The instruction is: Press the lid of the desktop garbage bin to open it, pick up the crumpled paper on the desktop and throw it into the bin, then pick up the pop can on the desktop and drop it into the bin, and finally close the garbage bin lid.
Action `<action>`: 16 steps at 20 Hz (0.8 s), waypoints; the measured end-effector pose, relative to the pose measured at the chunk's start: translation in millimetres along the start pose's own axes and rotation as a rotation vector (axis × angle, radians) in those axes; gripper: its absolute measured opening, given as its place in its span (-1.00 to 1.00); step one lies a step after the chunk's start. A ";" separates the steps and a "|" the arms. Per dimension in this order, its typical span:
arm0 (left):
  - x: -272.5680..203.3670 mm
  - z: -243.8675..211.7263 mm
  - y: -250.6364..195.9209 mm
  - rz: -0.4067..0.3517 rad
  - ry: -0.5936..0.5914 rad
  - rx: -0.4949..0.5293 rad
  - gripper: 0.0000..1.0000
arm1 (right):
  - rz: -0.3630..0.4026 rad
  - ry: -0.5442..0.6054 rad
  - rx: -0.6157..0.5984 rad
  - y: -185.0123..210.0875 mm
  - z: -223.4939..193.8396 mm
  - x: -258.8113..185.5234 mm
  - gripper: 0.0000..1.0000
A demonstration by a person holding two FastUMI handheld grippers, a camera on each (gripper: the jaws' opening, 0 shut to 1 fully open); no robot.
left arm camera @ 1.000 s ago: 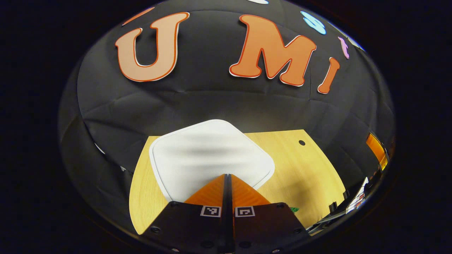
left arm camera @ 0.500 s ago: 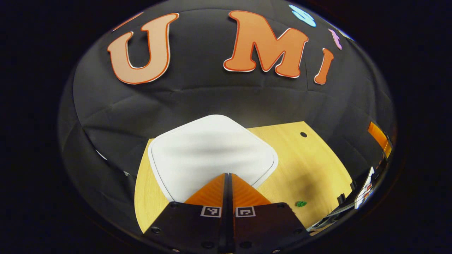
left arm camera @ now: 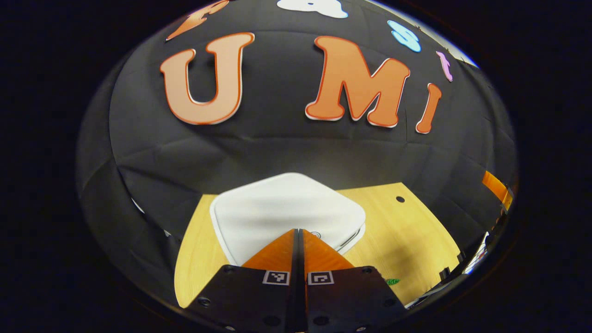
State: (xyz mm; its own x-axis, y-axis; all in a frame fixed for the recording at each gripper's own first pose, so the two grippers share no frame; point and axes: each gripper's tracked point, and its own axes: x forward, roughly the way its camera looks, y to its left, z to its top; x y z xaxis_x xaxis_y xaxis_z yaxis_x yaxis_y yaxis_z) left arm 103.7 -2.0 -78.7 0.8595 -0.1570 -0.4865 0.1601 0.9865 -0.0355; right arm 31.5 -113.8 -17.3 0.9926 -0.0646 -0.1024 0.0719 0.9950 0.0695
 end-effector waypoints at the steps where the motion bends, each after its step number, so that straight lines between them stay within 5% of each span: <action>1: -6.9 12.2 0.0 0.015 -0.039 0.003 -1.00 | 0.003 0.003 -0.004 0.9 -1.1 -0.5 0.90; 7: -40.1 60.2 -6.7 0.064 -0.231 -0.011 -1.00 | 0.015 0.011 -0.023 9.4 -0.4 -2.9 0.90; 13: -60.3 70.7 -9.5 0.108 -0.339 -0.036 -1.00 | 0.027 -0.001 -0.053 14.2 -1.3 -1.8 1.00; 16: -63.6 66.8 -12.7 0.101 -0.357 -0.072 -1.00 | 0.064 0.014 -0.072 24.8 -9.3 -3.1 0.90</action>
State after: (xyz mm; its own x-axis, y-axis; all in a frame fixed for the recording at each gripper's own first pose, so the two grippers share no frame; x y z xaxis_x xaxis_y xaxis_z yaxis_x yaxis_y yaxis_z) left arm 79.5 -7.6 11.1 0.9864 -0.0530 -0.1558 0.0424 0.9966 -0.0708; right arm 29.4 -88.2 -24.5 0.9935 -0.0004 -0.1139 0.0010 1.0000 0.0046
